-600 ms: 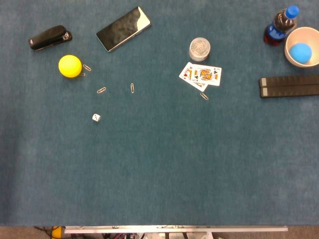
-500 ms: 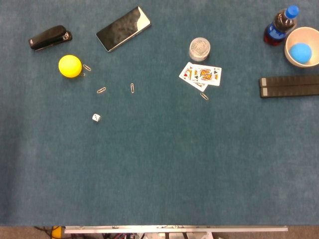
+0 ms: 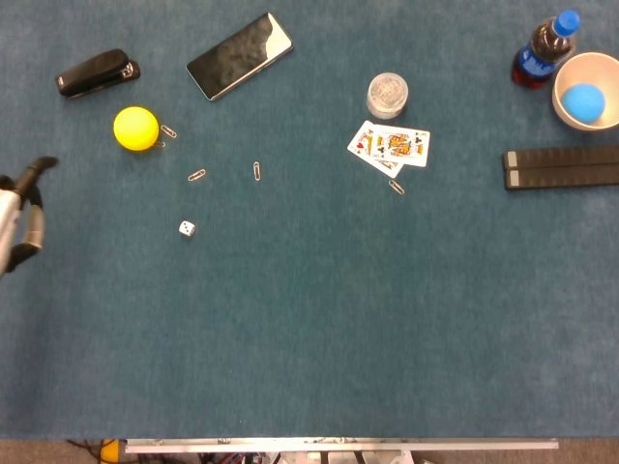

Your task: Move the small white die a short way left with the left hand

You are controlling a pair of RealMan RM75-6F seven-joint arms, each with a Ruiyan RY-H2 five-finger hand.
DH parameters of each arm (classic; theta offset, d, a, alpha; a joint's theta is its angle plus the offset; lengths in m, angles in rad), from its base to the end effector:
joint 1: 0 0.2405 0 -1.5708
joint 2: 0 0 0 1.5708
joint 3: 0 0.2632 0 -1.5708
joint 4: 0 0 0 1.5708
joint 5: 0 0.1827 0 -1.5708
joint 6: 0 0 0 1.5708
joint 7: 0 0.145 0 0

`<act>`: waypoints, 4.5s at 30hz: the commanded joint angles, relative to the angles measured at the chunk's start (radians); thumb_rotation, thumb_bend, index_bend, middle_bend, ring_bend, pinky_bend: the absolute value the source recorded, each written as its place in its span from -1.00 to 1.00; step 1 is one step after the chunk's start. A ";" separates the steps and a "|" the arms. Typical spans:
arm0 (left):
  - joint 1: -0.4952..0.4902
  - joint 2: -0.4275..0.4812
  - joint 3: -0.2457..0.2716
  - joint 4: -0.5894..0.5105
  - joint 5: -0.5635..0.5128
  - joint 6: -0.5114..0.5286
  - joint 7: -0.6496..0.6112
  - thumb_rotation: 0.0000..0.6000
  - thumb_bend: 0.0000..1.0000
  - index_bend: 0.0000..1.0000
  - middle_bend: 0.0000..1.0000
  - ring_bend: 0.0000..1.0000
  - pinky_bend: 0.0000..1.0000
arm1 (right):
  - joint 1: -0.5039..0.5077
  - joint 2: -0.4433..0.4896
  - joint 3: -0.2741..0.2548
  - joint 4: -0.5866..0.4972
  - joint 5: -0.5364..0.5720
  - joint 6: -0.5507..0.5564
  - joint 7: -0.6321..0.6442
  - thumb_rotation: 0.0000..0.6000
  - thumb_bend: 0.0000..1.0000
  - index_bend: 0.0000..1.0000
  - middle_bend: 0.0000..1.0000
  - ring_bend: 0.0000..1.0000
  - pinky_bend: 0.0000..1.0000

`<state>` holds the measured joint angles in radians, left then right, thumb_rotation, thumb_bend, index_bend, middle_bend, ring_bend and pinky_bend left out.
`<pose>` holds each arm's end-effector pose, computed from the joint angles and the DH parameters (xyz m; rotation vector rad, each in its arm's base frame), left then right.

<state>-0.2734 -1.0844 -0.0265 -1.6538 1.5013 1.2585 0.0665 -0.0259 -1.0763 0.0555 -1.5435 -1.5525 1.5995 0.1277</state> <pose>-0.2780 0.2271 0.1616 -1.6612 -0.9005 -0.8339 -0.3229 -0.1463 0.2193 1.2992 -0.8670 0.9405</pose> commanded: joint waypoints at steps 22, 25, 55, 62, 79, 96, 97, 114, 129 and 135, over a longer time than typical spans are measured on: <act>-0.186 -0.092 0.062 -0.004 -0.003 -0.322 0.092 1.00 0.46 -0.41 1.00 1.00 0.87 | 0.008 -0.012 0.003 0.026 0.020 -0.024 0.014 1.00 -0.46 -0.10 -0.24 -0.54 -0.34; -0.190 -0.113 0.063 0.006 -0.007 -0.325 0.086 1.00 0.46 -0.44 1.00 1.00 0.87 | 0.006 -0.015 0.002 0.033 0.024 -0.026 0.019 1.00 -0.46 -0.10 -0.24 -0.54 -0.34; -0.259 -0.280 0.057 0.098 -0.163 -0.417 0.188 1.00 0.46 -0.51 1.00 1.00 0.88 | -0.008 -0.023 0.007 0.086 0.050 -0.024 0.068 1.00 -0.46 -0.10 -0.24 -0.54 -0.34; -0.259 -0.277 0.062 0.106 -0.174 -0.408 0.190 1.00 0.46 -0.51 1.00 1.00 0.88 | -0.011 -0.021 0.008 0.078 0.050 -0.020 0.063 1.00 -0.46 -0.10 -0.24 -0.54 -0.34; -0.243 -0.215 0.088 0.074 -0.175 -0.377 0.182 1.00 0.46 -0.51 1.00 1.00 0.88 | -0.019 -0.018 0.006 0.054 0.036 -0.001 0.045 1.00 -0.46 -0.10 -0.24 -0.54 -0.34; -0.237 -0.202 0.089 0.064 -0.144 -0.353 0.152 1.00 0.46 -0.51 1.00 1.00 0.88 | -0.027 -0.011 0.003 0.030 0.028 0.013 0.030 1.00 -0.46 -0.10 -0.24 -0.54 -0.34; -0.240 -0.210 0.089 0.067 -0.145 -0.359 0.152 1.00 0.46 -0.51 1.00 1.00 0.88 | -0.028 -0.010 0.004 0.031 0.029 0.014 0.032 1.00 -0.46 -0.10 -0.24 -0.54 -0.34; -0.255 -0.250 0.085 0.112 -0.171 -0.390 0.150 1.00 0.46 -0.51 1.00 1.00 0.88 | -0.032 -0.009 0.003 0.043 0.033 0.011 0.043 1.00 -0.46 -0.10 -0.24 -0.54 -0.34; -0.239 -0.228 0.094 0.118 -0.171 -0.371 0.131 1.00 0.46 -0.51 1.00 1.00 0.88 | -0.033 -0.013 0.002 0.044 0.029 0.011 0.042 1.00 -0.46 -0.10 -0.24 -0.54 -0.34; -0.232 -0.211 0.099 0.110 -0.169 -0.364 0.131 1.00 0.46 -0.51 1.00 1.00 0.88 | -0.033 -0.013 0.001 0.043 0.025 0.013 0.041 1.00 -0.46 -0.10 -0.24 -0.54 -0.34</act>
<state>-0.5061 -1.2952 0.0721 -1.5435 1.3323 0.8937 0.1977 -0.0590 -1.0889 0.0566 -1.5008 -1.5271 1.6129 0.1686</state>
